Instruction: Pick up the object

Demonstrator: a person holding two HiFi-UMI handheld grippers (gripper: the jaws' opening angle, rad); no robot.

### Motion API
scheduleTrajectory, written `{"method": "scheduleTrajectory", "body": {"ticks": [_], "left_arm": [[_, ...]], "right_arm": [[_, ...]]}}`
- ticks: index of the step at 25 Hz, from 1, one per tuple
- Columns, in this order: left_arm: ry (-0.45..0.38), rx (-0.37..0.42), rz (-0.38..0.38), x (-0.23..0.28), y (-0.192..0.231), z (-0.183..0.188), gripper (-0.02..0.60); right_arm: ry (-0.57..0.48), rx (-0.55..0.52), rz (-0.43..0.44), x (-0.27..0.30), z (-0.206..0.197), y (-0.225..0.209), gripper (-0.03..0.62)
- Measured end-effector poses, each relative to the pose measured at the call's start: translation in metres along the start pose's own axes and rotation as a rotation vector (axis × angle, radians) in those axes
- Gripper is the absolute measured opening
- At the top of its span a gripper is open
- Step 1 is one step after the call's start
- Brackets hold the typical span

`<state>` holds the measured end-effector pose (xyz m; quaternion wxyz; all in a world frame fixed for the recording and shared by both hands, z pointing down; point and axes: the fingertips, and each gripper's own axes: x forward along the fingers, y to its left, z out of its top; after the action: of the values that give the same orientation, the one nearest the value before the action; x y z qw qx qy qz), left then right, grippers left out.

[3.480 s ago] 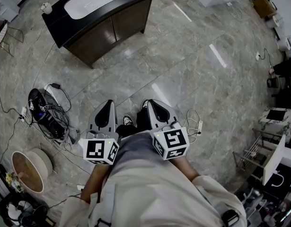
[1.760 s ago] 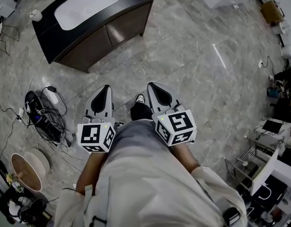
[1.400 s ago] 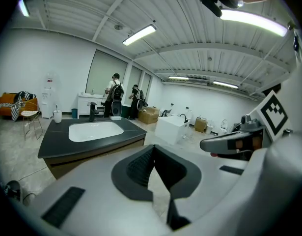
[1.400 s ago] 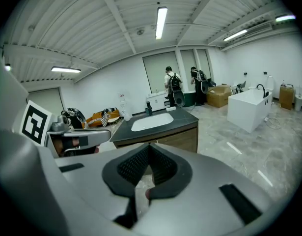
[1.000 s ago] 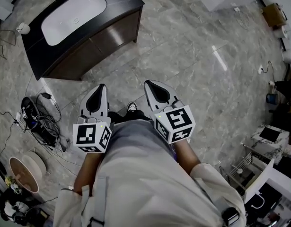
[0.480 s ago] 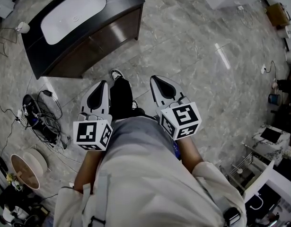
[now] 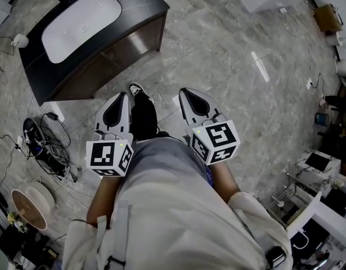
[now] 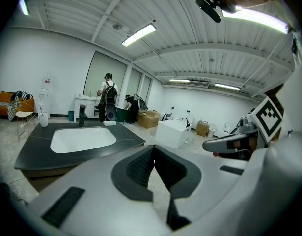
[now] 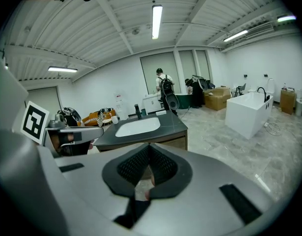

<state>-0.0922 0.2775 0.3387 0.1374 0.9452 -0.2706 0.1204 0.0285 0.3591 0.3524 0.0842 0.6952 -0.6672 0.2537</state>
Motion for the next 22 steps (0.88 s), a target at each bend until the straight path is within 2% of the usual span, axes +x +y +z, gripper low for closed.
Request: {"method": "scheduleTrajectory", "body": {"ticks": [22], "left_arm": [[0.022, -0.044, 0.057, 0.107, 0.091, 0.055, 0.006]], "right_arm": [[0.07, -0.021, 0.043, 0.131, 0.077, -0.032, 0.009]]}}
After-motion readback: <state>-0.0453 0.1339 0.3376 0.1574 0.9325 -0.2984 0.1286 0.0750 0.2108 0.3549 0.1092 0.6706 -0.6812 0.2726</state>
